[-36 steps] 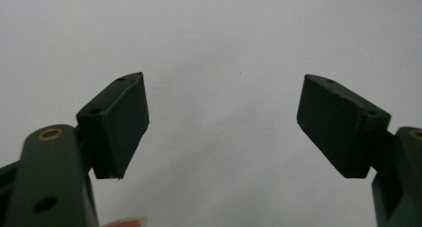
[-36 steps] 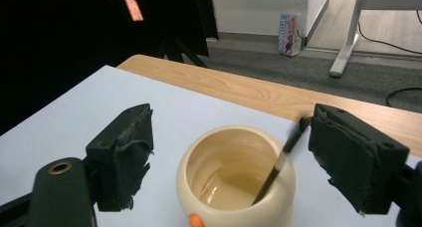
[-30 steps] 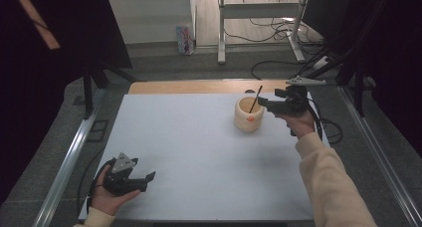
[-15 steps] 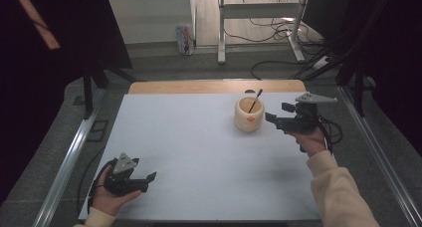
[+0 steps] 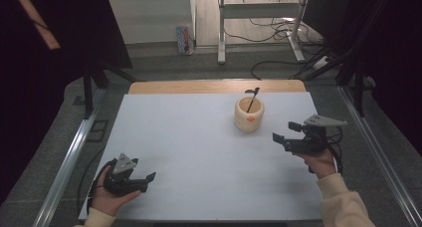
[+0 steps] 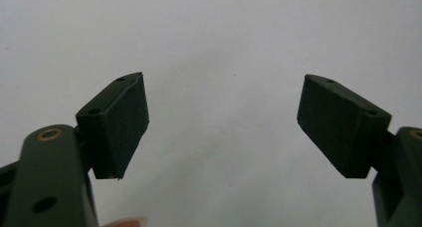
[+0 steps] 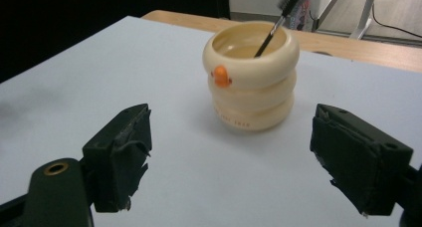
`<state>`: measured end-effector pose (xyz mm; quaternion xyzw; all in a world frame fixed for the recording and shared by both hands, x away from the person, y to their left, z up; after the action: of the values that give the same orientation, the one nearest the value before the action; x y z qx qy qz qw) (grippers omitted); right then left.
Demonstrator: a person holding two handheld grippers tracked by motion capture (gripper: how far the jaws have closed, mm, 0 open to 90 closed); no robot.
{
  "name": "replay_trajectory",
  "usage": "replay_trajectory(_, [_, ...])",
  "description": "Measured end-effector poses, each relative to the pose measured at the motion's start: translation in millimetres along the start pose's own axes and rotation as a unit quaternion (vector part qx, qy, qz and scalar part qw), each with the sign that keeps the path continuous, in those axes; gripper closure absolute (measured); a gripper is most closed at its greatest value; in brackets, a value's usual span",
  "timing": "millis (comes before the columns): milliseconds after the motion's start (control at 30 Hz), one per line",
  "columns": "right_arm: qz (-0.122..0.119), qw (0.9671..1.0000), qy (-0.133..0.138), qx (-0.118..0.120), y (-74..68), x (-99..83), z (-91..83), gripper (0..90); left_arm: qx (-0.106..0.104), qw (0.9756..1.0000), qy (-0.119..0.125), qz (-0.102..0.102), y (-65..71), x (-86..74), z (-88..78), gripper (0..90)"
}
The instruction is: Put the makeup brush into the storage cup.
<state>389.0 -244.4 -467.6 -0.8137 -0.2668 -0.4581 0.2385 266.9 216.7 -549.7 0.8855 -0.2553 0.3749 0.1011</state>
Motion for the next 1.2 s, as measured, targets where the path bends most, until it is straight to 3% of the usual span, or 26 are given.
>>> replay_trajectory(267, [-0.01,0.9996,-0.026,0.01,-8.8,-28.3,-18.2,15.8,0.0,1.0,-0.003,0.005,0.4,-0.1,0.6,20.7])
replay_trajectory(667, [-0.02,0.9956,-0.092,-0.004,-11.8,-81.5,-30.4,15.5,-0.001,1.0,-0.003,0.006,0.5,0.3,1.9,20.7])
replay_trajectory(1200, [-0.037,0.9943,-0.099,-0.016,-10.7,-87.3,-26.8,15.3,-0.001,0.9999,-0.008,0.009,0.9,0.1,3.2,20.7])
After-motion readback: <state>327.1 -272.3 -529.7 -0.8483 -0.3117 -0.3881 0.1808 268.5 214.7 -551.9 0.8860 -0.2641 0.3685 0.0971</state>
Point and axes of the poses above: each handheld gripper's, and its own axes: z roughly forward along the jaws, x roughly out of its top, y roughly to its right, the point moved 7 cm from there along z, roughly forward along the jaws, and after that the axes turned 1 degree about z, right-handed, at the moved point
